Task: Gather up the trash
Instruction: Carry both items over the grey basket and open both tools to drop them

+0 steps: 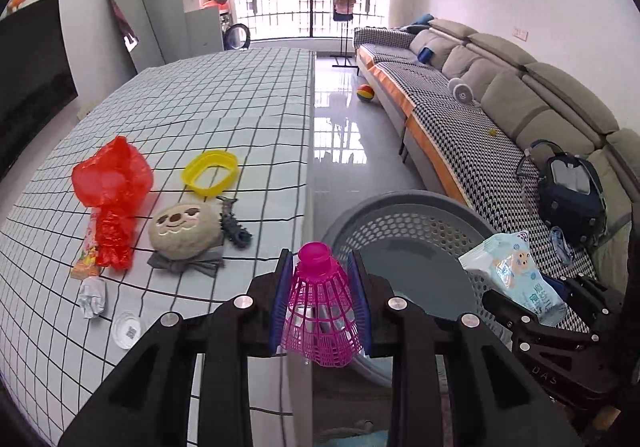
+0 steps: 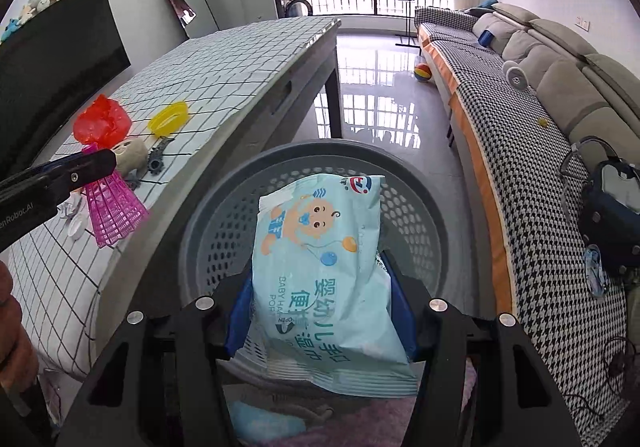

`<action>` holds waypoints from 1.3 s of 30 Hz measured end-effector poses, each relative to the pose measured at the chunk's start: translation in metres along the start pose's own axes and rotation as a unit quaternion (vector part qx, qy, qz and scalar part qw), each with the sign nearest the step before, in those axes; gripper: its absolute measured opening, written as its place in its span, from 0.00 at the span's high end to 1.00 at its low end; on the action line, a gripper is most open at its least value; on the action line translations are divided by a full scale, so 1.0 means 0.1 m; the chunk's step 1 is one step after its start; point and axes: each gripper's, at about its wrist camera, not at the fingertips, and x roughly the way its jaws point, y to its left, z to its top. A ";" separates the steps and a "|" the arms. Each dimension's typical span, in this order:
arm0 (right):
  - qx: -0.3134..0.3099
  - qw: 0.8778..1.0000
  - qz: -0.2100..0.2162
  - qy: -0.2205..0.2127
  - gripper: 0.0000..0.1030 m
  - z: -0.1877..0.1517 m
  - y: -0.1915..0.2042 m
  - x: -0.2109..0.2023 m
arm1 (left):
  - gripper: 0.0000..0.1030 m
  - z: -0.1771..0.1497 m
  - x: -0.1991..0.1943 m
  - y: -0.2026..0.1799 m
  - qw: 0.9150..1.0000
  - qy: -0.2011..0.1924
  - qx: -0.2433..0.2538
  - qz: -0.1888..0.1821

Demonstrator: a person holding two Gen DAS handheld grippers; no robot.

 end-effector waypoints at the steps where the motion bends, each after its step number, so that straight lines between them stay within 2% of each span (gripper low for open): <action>1: 0.001 1.000 -0.007 0.000 0.46 -0.01 -0.05 0.01 | 0.73 -0.01 0.03 -0.08 1.000 0.003 0.007 0.000; 7: 0.013 1.000 -0.018 0.001 0.46 -0.05 -0.31 0.11 | 0.73 -0.08 0.21 -0.40 0.999 0.026 0.023 -0.007; 20: 0.012 1.000 0.001 0.014 0.46 -0.03 -0.39 0.40 | 0.68 -0.19 0.63 -0.56 0.997 0.070 0.021 0.011; 23: 0.011 1.000 0.001 0.015 0.43 -0.02 -0.41 0.42 | 0.47 -0.18 0.64 -0.55 0.997 0.067 0.019 0.015; 24: 0.011 1.000 -0.001 0.011 0.37 -0.02 -0.41 0.41 | 0.33 -0.18 0.62 -0.55 0.998 0.062 0.018 0.018; 25: 0.013 1.000 -0.001 0.007 0.33 -0.02 -0.42 0.40 | 0.26 -0.18 0.60 -0.56 0.998 0.055 0.018 0.022; 30: 0.025 1.000 -0.003 0.002 0.32 0.00 -0.47 0.36 | 0.25 -0.17 0.56 -0.55 0.998 0.049 0.017 0.030; 34: 0.032 0.999 -0.001 0.001 0.32 -0.03 -0.47 0.33 | 0.15 -0.19 0.53 -0.52 0.998 0.043 0.010 0.037; 39: 0.035 0.999 -0.002 0.002 0.32 -0.07 -0.44 0.31 | 0.09 -0.22 0.48 -0.46 0.998 0.034 0.001 0.048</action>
